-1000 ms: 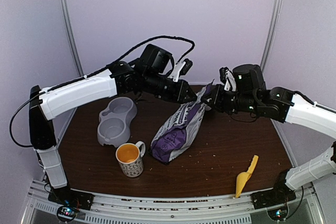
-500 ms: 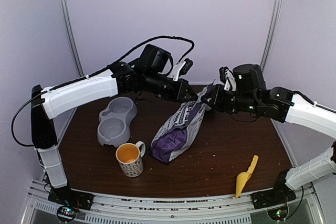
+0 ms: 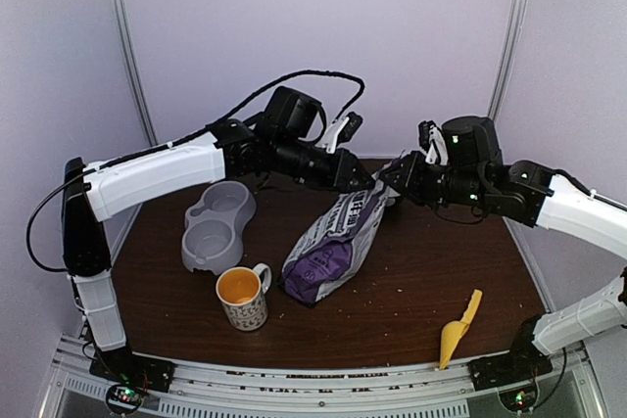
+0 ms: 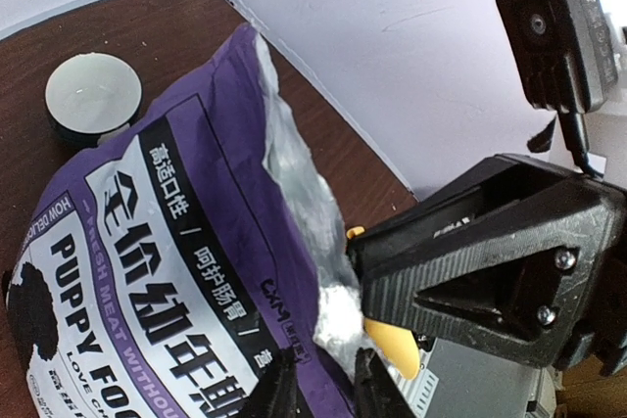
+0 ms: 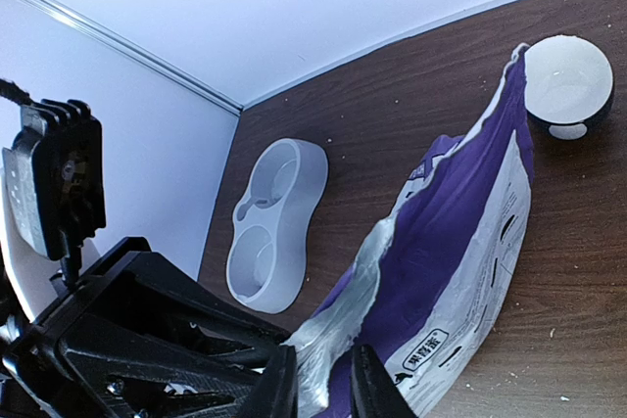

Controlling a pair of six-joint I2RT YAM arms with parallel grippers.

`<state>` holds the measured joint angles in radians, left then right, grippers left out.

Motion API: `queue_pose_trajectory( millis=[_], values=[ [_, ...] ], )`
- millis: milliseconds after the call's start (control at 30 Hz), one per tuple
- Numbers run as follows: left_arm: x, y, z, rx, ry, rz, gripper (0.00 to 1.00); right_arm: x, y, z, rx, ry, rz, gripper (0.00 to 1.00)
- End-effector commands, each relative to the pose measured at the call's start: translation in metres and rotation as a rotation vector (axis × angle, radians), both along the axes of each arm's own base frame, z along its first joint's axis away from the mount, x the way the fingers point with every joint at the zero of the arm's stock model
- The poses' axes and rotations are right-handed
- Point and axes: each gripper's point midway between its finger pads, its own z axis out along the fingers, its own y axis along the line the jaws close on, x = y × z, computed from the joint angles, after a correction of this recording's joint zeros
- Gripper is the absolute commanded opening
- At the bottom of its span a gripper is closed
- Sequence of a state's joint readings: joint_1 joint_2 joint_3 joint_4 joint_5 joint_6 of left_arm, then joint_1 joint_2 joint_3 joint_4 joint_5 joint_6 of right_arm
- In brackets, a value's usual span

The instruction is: Serve the pet food

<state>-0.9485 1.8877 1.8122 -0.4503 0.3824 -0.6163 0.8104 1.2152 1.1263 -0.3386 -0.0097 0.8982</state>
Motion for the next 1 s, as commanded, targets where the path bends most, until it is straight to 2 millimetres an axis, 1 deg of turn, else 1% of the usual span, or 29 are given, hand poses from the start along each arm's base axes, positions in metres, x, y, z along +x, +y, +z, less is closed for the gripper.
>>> queue_pose_trajectory(
  millis=[0, 133, 200, 300, 533, 667, 833, 933, 967],
  values=[
    [0.006, -0.006, -0.013, 0.001, 0.017, -0.007, 0.24, 0.005, -0.009, 0.002, 0.020, -0.006, -0.040, 0.19],
    [0.005, -0.007, -0.012, -0.002, 0.017, -0.017, 0.27, 0.010, -0.012, -0.003, 0.032, 0.004, -0.054, 0.21],
    [0.005, -0.008, -0.011, -0.006, 0.015, -0.026, 0.27, 0.010, -0.010, -0.004, 0.046, 0.002, -0.038, 0.21],
    [0.003, -0.009, -0.009, -0.013, 0.009, -0.038, 0.19, 0.011, -0.007, -0.006, 0.058, 0.010, -0.026, 0.18],
    [0.000, -0.012, -0.004, -0.043, 0.004, -0.066, 0.01, 0.012, -0.001, -0.013, 0.073, 0.027, -0.004, 0.17],
    [-0.002, -0.013, -0.001, -0.050, 0.001, -0.076, 0.00, 0.012, 0.006, -0.015, 0.078, 0.030, 0.023, 0.16],
    [0.001, -0.011, 0.002, -0.062, -0.012, -0.055, 0.00, 0.012, 0.010, -0.021, 0.082, 0.046, 0.036, 0.08],
    [0.001, -0.011, 0.007, -0.081, -0.021, -0.051, 0.00, 0.011, 0.010, -0.022, 0.089, 0.044, 0.038, 0.01],
    [0.000, -0.011, 0.008, -0.089, -0.023, -0.054, 0.00, 0.011, 0.010, -0.024, 0.088, 0.045, 0.039, 0.00]
  ],
)
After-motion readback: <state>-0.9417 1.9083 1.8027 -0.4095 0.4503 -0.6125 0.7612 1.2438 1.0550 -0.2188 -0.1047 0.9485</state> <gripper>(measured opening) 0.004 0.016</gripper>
